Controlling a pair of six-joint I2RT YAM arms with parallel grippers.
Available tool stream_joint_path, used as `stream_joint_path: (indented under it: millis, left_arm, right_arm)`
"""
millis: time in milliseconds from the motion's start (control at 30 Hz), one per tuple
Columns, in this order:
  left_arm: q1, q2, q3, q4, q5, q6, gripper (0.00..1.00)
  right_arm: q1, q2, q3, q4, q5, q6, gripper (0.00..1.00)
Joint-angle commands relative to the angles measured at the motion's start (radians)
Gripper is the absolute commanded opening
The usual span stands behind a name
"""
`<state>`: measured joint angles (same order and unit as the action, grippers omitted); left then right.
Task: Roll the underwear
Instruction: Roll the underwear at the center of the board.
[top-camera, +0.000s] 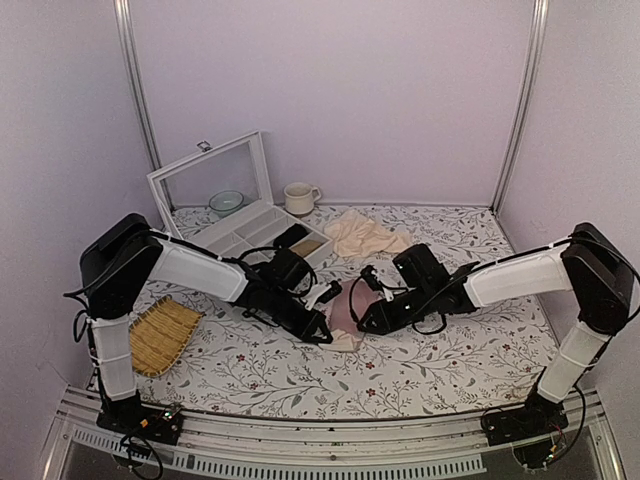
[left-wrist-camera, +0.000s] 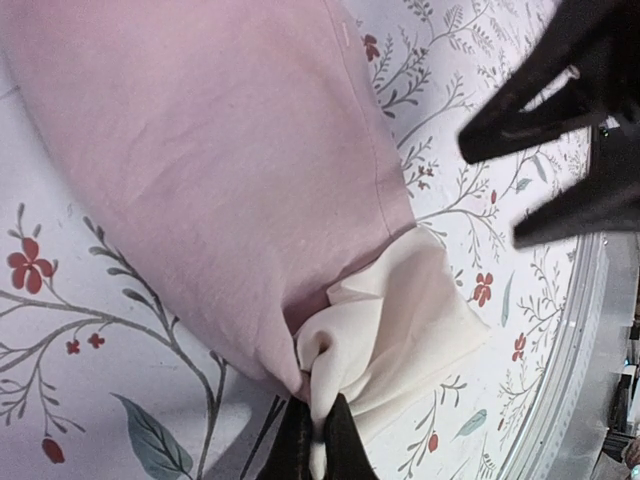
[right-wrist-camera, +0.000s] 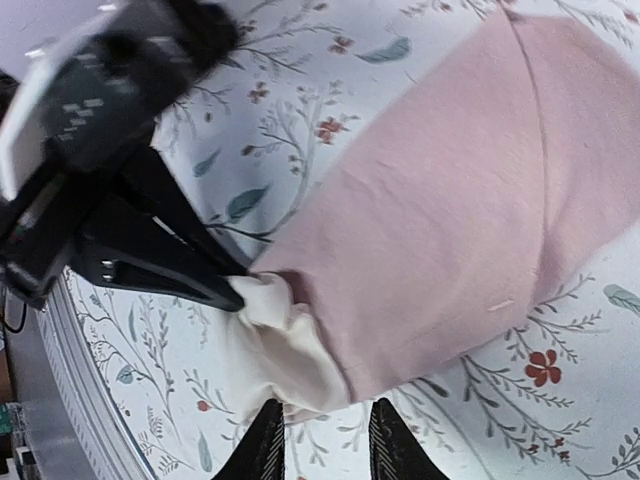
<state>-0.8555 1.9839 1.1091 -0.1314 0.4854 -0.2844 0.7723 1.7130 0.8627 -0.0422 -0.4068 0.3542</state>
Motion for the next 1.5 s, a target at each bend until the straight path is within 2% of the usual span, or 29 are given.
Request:
stream_joint_path:
  millis: [0,267,567,1033,1333,1467]
  left_arm:
    - [-0.010,0.033,0.009,-0.083,-0.023,-0.002,0.00]
    - [-0.011,0.042,0.015,-0.087,-0.027,-0.001,0.00]
    - [-0.011,0.038,0.011,-0.087,-0.024,-0.002,0.00]
    - [-0.011,0.041,0.006,-0.087,-0.022,0.002,0.00]
    - [-0.012,0.044,0.008,-0.089,-0.019,0.004,0.00]
    - [-0.012,0.043,0.006,-0.091,-0.020,0.007,0.00]
  right_arm:
    - [0.119,-0.172,-0.011,0.037,0.201,-0.079,0.30]
    - [0.289,-0.143,0.017,0.010,0.399,-0.232,0.34]
    - [0.338,-0.039,0.046,0.013,0.527,-0.341,0.39]
    - [0.338,0.094,0.079,0.016,0.481,-0.405,0.41]
    - [0.338,0.146,0.089,0.027,0.517,-0.412,0.41]
    - [0.339,0.172,0.095,0.016,0.511,-0.406,0.31]
